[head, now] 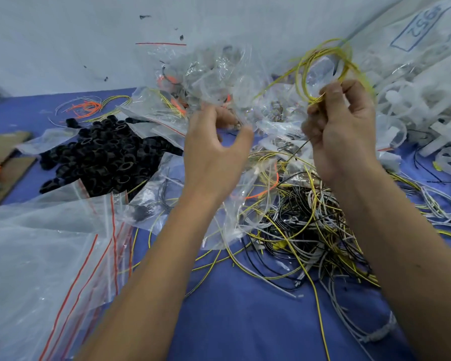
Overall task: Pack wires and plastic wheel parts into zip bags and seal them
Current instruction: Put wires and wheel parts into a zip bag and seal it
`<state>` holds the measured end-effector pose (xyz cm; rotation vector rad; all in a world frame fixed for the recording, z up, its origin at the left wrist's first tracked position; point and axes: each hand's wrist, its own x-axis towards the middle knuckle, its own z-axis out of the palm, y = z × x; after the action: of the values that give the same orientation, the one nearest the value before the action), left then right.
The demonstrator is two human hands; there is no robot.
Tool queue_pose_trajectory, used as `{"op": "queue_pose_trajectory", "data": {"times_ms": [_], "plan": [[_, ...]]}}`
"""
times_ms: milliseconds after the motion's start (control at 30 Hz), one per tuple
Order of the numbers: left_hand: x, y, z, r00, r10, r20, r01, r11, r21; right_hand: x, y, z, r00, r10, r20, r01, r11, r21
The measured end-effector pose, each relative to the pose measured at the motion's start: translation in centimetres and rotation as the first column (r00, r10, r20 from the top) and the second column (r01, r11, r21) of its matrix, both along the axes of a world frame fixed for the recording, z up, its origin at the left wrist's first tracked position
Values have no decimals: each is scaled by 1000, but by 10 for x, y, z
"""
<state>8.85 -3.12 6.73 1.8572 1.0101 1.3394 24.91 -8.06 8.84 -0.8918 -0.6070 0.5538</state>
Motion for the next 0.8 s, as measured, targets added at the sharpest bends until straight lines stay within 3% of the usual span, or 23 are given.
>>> {"op": "queue_pose_trajectory", "data": {"times_ms": [67, 133, 200, 233, 300, 400, 467, 533, 600, 667, 800], "plan": [[-9, 1, -4, 955, -61, -290, 72, 997, 27, 4, 0, 7, 999, 3, -38, 0, 997, 71], [-19, 5, -2, 807, -162, -567, 158, 986, -57, 7, -1, 14, 999, -14, -36, 17, 997, 79], [-29, 10, 0, 670, -261, -695, 201, 965, -170, 10, -4, 20, 1000, -31, 1, 31, 999, 27], [-31, 12, -1, 666, -283, -690, 196, 959, -204, 12, -6, 22, 999, -25, 21, 25, 1000, -2], [-31, 16, -9, 779, -254, -573, 130, 960, -248, 15, -10, 26, 1000, 13, 25, -12, 1000, -29], [-25, 19, -24, 973, -29, -227, -45, 948, -314, 17, -17, 36, 994, 105, -40, -104, 994, 30], [-22, 23, -28, 992, 124, -38, -130, 929, -346, 19, -21, 42, 991, 132, -1, -132, 991, 18], [-17, 25, -30, 987, 140, 83, -97, 916, -390, 22, -24, 43, 979, 109, 172, -89, 989, -121], [-12, 22, -32, 989, 75, 131, -19, 923, -385, 22, -24, 39, 886, 72, 459, 79, 950, -302], [-8, 16, -35, 993, 28, 118, 12, 944, -331, 18, -23, 34, 689, 64, 722, 307, 877, -370], [-2, 6, -39, 995, 63, 82, -50, 986, -159, 0, -19, 22, 280, 97, 955, 547, 801, -241]]}}
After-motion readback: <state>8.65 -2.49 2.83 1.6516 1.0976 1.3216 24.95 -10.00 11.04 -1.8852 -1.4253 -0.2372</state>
